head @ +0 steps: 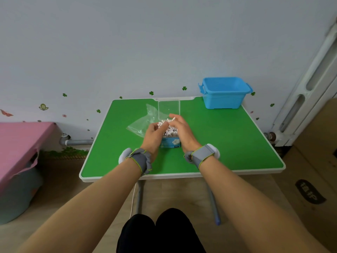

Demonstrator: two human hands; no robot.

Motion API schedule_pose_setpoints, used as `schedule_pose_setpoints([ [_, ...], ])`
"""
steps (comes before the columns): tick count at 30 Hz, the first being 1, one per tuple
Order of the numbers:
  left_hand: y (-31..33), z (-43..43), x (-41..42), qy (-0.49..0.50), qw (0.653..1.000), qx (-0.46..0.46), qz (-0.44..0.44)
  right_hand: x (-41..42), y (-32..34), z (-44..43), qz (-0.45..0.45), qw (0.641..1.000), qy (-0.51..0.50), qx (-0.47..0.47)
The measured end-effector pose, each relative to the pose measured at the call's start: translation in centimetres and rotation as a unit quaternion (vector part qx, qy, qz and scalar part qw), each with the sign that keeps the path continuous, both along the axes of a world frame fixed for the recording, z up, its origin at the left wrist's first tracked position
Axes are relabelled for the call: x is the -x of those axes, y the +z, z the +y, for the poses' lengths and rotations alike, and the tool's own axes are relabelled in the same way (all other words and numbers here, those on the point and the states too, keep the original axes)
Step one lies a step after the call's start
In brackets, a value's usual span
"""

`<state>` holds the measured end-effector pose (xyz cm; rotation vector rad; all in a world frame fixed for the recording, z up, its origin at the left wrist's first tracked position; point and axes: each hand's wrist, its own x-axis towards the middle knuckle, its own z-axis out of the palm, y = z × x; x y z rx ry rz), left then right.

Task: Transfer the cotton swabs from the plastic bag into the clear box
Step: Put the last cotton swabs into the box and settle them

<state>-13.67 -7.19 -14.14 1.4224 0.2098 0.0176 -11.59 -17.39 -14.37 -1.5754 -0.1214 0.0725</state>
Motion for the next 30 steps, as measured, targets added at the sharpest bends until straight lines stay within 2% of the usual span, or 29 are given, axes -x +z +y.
schedule_pose_setpoints([
  [4, 0.2, -0.2, 0.2, 0.006, 1.0, -0.007, -0.015, 0.0, 0.0, 0.0, 0.012, 1.0, -0.003, -0.022],
  [10, -0.1, -0.1, 0.6, -0.006, 1.0, 0.009, -0.007, 0.3, -0.6, -0.2, -0.015, 0.999, -0.002, 0.032],
  [13, -0.4, -0.3, 0.6, 0.01, 0.999, -0.024, -0.022, 0.3, -0.6, -0.2, -0.009, 1.0, -0.003, 0.013],
  [18, -0.3, -0.6, 0.4, 0.016, 0.999, -0.029, -0.016, 1.0, -1.1, -0.6, -0.007, 1.0, 0.011, -0.013],
  [21, -0.5, -0.4, 0.4, 0.001, 1.0, 0.009, 0.019, 1.3, -1.4, -1.0, -0.029, 0.999, 0.006, 0.014],
  [24, -0.8, -0.1, 0.4, 0.028, 0.997, 0.06, 0.037, 1.4, -1.4, -1.0, -0.033, 0.999, 0.008, 0.021],
  [30, -1.1, 0.2, 0.3, 0.022, 1.0, -0.01, -0.011, 1.5, -1.3, -0.5, -0.026, 1.0, -0.008, 0.012],
])
